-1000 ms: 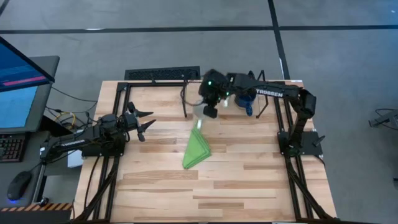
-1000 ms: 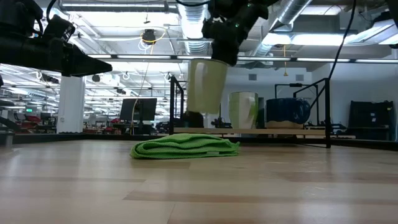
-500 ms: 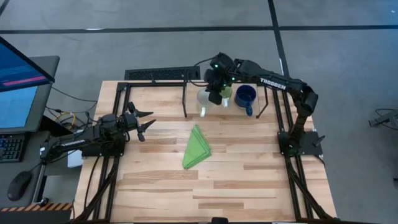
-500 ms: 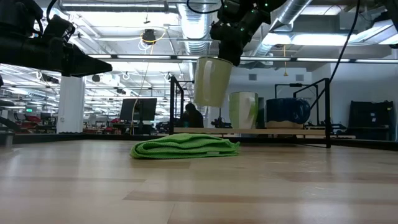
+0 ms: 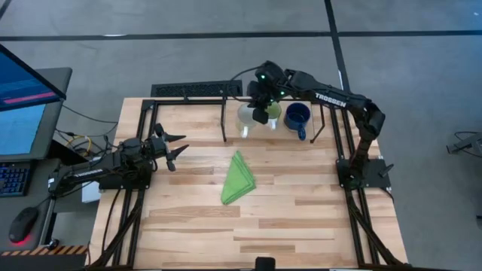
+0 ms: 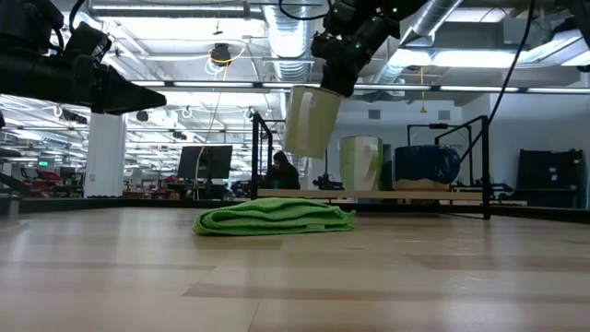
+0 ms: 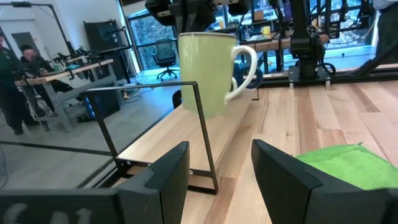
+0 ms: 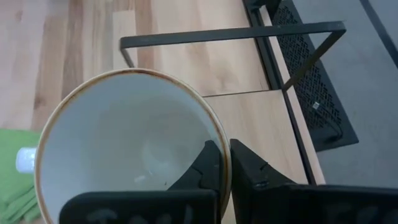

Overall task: Stack small to large cups/mugs on shelf
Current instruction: Put the light green mug on the shelf

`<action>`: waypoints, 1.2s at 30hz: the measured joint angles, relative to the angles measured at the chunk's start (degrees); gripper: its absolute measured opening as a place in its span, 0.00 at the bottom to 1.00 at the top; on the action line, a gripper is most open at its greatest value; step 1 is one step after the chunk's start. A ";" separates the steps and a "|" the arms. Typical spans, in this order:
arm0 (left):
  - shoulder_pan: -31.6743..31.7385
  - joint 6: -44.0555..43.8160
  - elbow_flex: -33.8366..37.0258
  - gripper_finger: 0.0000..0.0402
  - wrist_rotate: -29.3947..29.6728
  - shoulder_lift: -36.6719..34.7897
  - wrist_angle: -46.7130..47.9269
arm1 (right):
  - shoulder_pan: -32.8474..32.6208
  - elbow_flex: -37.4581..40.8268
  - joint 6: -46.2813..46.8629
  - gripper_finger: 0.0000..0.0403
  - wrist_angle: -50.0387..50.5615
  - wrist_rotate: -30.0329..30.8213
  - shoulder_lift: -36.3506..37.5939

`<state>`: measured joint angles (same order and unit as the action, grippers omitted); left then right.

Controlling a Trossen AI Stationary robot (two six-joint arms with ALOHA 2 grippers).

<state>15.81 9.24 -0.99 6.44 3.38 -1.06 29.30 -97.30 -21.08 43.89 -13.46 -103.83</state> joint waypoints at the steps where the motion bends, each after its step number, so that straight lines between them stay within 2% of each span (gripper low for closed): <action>1: 0.00 0.00 0.00 0.41 0.00 0.00 0.00 | 0.09 -0.23 0.05 0.06 -0.18 -0.05 -0.45; 8: 0.01 -0.43 0.00 0.41 0.00 0.02 -0.01 | -0.23 -7.17 -0.59 0.06 2.10 -0.24 -6.66; 18: 0.01 -1.01 0.00 0.41 -0.42 0.02 0.02 | 0.05 -20.41 -2.95 0.06 13.55 0.63 -16.42; 21: 0.00 -0.76 0.00 0.41 -0.42 0.02 0.02 | 0.09 -22.91 -3.43 0.06 15.34 2.87 -18.67; 36: 0.00 -0.46 0.00 0.41 -0.57 0.02 0.04 | 3.19 -24.98 -9.07 0.06 17.28 4.27 -20.99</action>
<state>15.81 8.78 -0.99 5.87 3.40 -1.02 32.49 -122.28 -30.15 61.17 -9.19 -124.81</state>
